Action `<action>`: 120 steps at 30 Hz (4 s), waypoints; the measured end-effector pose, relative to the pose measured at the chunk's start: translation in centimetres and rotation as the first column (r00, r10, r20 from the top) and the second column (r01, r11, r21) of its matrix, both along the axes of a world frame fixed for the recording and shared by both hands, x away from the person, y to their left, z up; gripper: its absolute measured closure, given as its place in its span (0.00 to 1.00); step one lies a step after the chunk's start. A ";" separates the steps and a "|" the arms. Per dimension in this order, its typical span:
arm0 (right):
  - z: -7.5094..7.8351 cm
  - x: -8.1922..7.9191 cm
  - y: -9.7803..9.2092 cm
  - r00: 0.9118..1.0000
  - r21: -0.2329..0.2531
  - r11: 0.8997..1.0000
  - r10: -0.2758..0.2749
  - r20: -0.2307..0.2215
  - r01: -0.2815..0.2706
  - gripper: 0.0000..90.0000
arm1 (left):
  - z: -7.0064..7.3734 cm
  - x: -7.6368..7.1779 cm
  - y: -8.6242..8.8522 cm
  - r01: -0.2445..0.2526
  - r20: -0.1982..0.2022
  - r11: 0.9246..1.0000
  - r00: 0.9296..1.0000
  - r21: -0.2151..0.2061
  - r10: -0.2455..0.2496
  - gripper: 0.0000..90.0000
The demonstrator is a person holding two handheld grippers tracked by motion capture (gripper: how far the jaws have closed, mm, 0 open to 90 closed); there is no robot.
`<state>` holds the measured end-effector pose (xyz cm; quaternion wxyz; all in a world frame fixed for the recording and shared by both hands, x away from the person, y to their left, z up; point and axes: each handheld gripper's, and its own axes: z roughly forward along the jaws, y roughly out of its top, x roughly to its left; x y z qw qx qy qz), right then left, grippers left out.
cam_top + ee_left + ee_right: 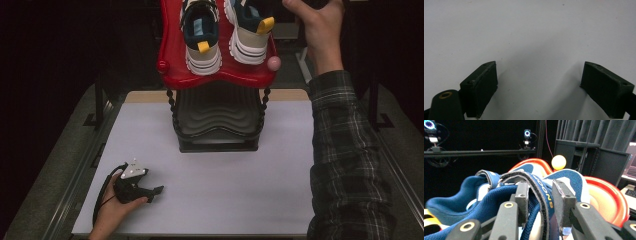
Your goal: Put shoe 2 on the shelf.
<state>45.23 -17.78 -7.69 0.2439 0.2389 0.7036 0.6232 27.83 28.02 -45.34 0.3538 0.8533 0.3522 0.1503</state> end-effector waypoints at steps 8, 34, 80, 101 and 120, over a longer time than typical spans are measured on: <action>-0.8 0.2 1.5 1.000 -0.034 0.999 -0.013 0.008 0.013 0.74 | 0.0 0.0 0.0 0.003 -0.001 1.000 1.000 0.002 -0.003 0.14; -2.5 -4.2 -2.8 0.994 0.020 0.999 -0.031 -0.103 0.033 0.37 | 0.0 0.0 0.0 0.002 0.007 1.000 1.000 0.003 -0.002 0.14; -19.3 -12.7 -10.4 0.962 0.016 0.994 -0.104 -0.253 0.112 0.32 | 0.0 0.0 0.0 -0.001 0.005 1.000 1.000 -0.004 0.001 0.14; -29.2 -15.3 -12.3 0.905 -0.083 0.983 -0.185 -0.384 0.165 0.31 | -0.1 -0.1 0.0 -0.001 0.009 1.000 1.000 -0.003 0.001 0.14; -35.3 -17.4 -13.3 0.843 -0.251 0.952 -0.277 -0.461 0.175 0.25 | -0.1 -0.1 0.0 -0.003 0.012 1.000 1.000 -0.002 0.003 0.14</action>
